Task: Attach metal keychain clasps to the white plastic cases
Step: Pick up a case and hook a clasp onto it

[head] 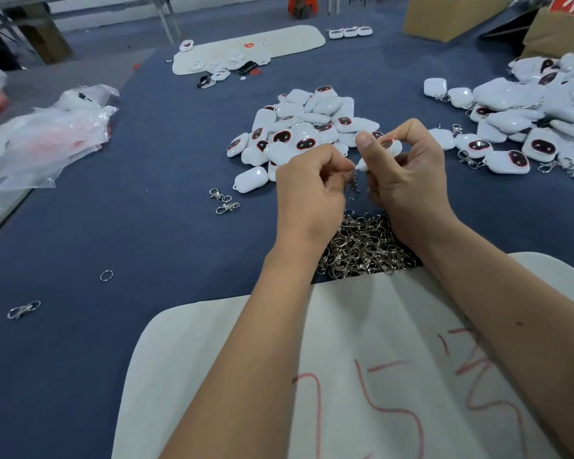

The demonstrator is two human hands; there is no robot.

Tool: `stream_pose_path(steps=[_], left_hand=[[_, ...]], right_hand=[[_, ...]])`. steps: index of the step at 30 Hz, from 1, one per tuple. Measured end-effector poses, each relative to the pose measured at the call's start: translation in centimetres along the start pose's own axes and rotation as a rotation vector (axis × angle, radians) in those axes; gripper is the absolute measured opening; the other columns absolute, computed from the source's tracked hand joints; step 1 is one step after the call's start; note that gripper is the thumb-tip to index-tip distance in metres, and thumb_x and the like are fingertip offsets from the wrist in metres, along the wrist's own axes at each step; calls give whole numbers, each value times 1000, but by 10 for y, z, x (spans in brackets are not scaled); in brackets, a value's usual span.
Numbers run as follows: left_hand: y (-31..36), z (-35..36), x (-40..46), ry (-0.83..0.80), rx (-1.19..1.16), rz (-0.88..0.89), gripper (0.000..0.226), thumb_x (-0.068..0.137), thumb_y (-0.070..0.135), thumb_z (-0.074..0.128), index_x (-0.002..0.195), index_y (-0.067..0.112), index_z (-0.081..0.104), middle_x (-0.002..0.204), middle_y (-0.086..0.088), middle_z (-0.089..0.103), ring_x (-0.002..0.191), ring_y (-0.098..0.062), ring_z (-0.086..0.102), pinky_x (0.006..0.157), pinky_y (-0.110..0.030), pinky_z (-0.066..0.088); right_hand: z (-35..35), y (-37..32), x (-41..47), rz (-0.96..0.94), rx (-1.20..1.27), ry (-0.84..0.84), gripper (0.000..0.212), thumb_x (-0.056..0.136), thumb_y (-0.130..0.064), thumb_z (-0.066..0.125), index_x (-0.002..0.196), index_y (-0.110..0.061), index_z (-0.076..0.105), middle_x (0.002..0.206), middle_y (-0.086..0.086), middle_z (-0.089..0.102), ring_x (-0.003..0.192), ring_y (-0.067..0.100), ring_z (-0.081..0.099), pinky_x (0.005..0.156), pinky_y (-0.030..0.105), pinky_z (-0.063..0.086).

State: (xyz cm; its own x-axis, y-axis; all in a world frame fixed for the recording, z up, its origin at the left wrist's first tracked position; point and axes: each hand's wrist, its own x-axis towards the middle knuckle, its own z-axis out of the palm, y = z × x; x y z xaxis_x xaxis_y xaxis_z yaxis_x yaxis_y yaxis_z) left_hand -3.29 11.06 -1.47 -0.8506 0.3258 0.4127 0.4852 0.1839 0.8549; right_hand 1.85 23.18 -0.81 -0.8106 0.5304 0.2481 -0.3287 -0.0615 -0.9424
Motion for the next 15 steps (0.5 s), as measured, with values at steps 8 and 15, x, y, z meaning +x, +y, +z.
stream_pose_path(steps=[8,15], left_hand=[[11,7,-1,78,-217,-124,12,90,1,73,92,14,71,81,6,69,74,-5,62,77,-25,56],[16,4,1,84,-486,-330,10,90,-1,75,92,9,72,72,-8,70,76,-17,69,85,-37,62]], right_hand=[[0,-2,5,91,146,-14,30,99,-32,69,84,-19,46,58,-1,39,48,10,29,46,22,22],[-1,-3,6,139,209,-75,30,96,-41,64,85,-17,50,60,-3,44,49,8,29,43,20,26]])
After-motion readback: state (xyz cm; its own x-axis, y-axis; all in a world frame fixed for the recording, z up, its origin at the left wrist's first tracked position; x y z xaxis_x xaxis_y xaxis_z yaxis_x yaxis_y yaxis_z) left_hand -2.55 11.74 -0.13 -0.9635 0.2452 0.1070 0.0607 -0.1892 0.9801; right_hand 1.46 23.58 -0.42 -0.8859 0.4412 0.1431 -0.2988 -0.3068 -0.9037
